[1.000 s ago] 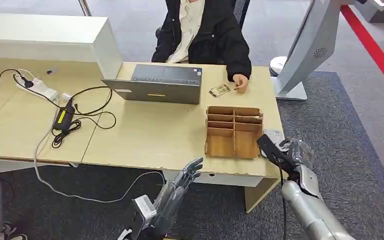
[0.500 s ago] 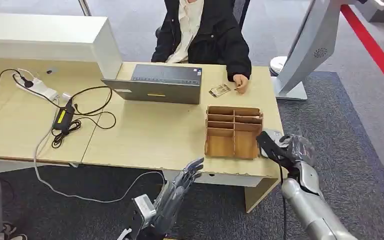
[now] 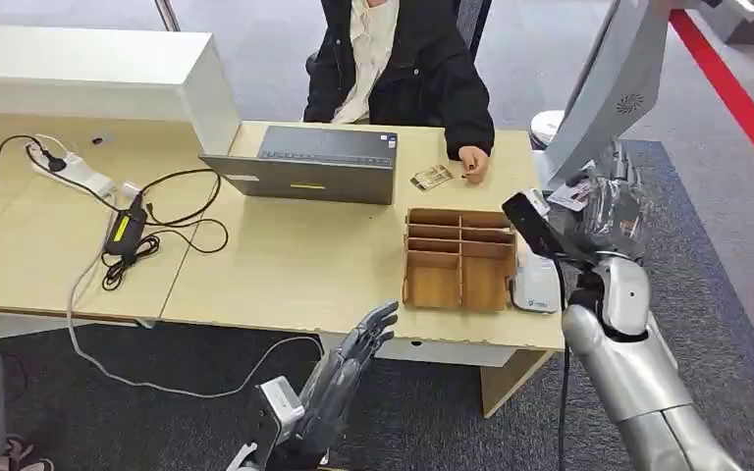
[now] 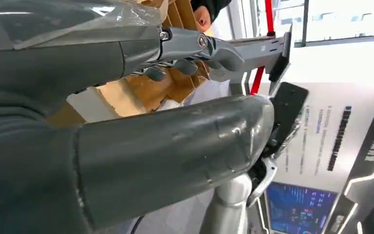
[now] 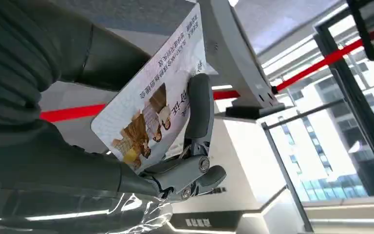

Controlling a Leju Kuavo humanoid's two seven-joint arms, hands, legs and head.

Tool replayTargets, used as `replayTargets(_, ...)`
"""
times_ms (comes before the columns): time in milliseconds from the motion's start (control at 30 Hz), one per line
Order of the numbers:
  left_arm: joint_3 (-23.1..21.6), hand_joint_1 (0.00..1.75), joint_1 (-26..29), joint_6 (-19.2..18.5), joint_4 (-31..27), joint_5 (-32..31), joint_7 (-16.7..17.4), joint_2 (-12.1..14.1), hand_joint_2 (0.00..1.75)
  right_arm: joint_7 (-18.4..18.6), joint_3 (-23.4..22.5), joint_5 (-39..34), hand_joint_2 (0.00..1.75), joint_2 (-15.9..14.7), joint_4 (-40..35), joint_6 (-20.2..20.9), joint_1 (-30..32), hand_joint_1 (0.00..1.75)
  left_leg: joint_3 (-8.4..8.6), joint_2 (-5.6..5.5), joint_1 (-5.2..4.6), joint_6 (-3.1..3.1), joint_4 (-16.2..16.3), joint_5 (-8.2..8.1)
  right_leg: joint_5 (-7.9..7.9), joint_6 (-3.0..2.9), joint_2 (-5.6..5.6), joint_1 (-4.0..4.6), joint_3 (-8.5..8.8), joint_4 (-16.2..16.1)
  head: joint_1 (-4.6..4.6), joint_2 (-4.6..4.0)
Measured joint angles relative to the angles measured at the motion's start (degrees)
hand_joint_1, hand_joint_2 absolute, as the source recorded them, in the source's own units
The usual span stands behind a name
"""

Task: Pass the card to the sensor for recognition and then transmit it.

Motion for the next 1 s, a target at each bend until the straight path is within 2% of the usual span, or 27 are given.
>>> replayTargets(333, 0.0, 0.0, -0.4, -1.5, 0.6, 0.2, -0.3, -0.7, 0.0, 0.4, 0.4, 1.5, 1.75, 1.3, -4.2, 0.9, 0.0, 1.75, -0.01, -0.01, 0.0, 0.0, 0.0, 0.0, 0.0, 0.0, 0.0, 0.0, 0.01, 0.0, 0.02, 0.0)
replayTargets(600, 0.0, 0.0, -0.9, -3.1, 1.4, 0.2, -1.2, -1.2, 0.0, -2.2, 1.0, 1.3, 1.75, 4.0, -4.2, 0.9, -1.5, 1.75, -0.01, -0.01, 0.01, 0.0, 0.0, 0.0, 0.0, 0.0, 0.0, 0.01, 0.0, 0.0, -0.02, 0.0)
replayTargets(767, -0.2, 0.0, -2.2, -4.8, 2.6, 1.2, -2.7, -2.2, 0.0, -4.3, 2.2, 2.0, 1.75, 6.1, -1.8, 3.5, -5.1, 1.75, -0.01, 0.0, 0.01, 0.0, 0.0, 0.01, 0.01, 0.0, 0.0, 0.01, 0.0, 0.0, -0.02, 0.0)
replayTargets(1000, -0.7, 0.0, -3.6, -6.8, 4.3, 2.4, -4.1, -3.9, 0.0, -4.3, 4.7, 4.0, 1.75, 8.3, 5.6, 7.1, -12.0, 1.75, -0.03, 0.0, 0.0, 0.0, 0.0, 0.02, 0.01, 0.0, 0.0, 0.0, 0.0, 0.0, 0.0, 0.0)
